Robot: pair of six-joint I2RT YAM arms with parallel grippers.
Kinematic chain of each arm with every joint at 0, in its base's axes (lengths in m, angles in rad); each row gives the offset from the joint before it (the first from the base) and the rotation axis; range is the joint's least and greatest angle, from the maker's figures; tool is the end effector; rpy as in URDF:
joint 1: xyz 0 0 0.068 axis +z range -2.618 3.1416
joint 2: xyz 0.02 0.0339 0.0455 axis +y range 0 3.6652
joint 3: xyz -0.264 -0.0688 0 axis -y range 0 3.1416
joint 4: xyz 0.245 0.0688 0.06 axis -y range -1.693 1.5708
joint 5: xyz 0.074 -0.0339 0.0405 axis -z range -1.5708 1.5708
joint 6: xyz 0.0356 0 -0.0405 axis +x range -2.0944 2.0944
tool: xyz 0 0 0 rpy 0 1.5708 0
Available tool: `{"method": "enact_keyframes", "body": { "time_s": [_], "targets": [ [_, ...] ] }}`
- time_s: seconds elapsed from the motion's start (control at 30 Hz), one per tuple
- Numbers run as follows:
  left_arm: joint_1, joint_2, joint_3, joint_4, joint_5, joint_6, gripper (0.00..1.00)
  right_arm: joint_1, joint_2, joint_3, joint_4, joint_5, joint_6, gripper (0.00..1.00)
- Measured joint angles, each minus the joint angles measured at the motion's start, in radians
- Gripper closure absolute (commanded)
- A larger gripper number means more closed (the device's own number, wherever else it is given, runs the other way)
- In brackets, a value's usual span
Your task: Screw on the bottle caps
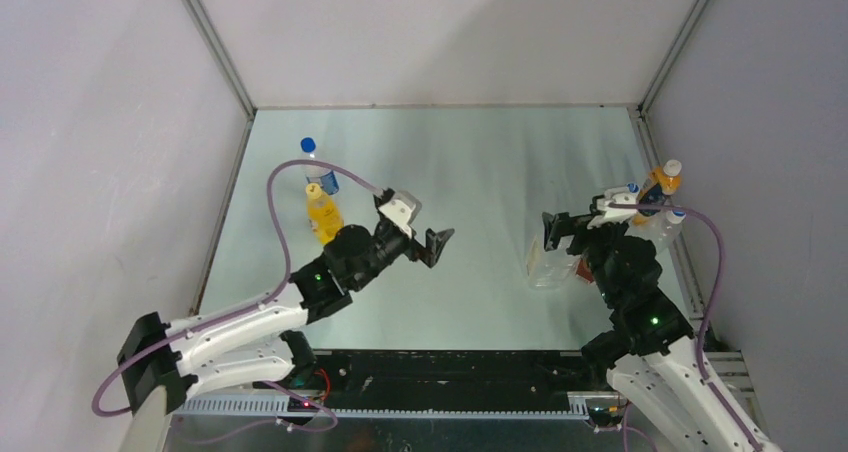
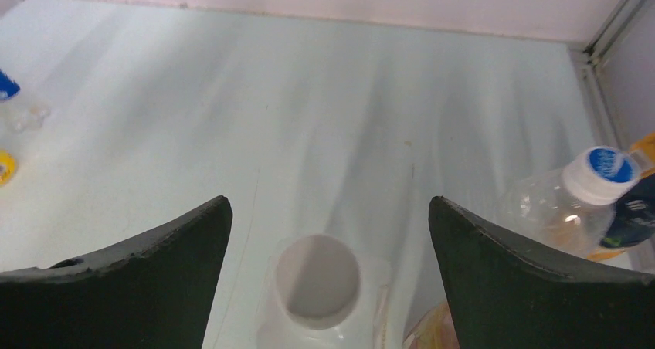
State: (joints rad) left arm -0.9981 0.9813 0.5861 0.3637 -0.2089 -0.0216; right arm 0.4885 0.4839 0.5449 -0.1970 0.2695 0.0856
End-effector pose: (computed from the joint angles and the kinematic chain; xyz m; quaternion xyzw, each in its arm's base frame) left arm 0.1315 -0.1903 0.2906 0.2710 0.6648 -0.2724 0.6406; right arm 0.1232 0.0548 0.2965 -0.0629 0.7493 0.0874 0.6535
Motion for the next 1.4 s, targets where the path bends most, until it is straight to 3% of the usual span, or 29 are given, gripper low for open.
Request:
{"method": "enact_keyframes", "body": {
  "time_s": [0.17,0.33,0.53,0.9,1.4],
  "targets": [
    [0.114,-0.052,0.133,-0.147,-0.016,0.036,0.00,-0.002,-0.092,0.059,-0.012,0.055,-0.005,0.01],
    [0.244,-0.203,0.294,-0.304,-0.065,0.097,0.00,-0.003,-0.251,0.110,-0.018,0.063,-0.082,0.01],
    [0.267,-0.404,0.406,-0.470,-0.180,0.182,0.00,-0.003,-0.390,0.127,-0.034,0.130,-0.156,0.01],
    [0.268,-0.657,0.342,-0.568,-0.355,0.267,0.00,-0.003,-0.468,0.149,-0.054,0.280,-0.223,0.01],
    [0.268,-0.842,0.320,-0.581,-0.422,0.312,0.00,-0.003,-0.453,0.298,-0.056,0.224,-0.311,0.01]
  ]
}}
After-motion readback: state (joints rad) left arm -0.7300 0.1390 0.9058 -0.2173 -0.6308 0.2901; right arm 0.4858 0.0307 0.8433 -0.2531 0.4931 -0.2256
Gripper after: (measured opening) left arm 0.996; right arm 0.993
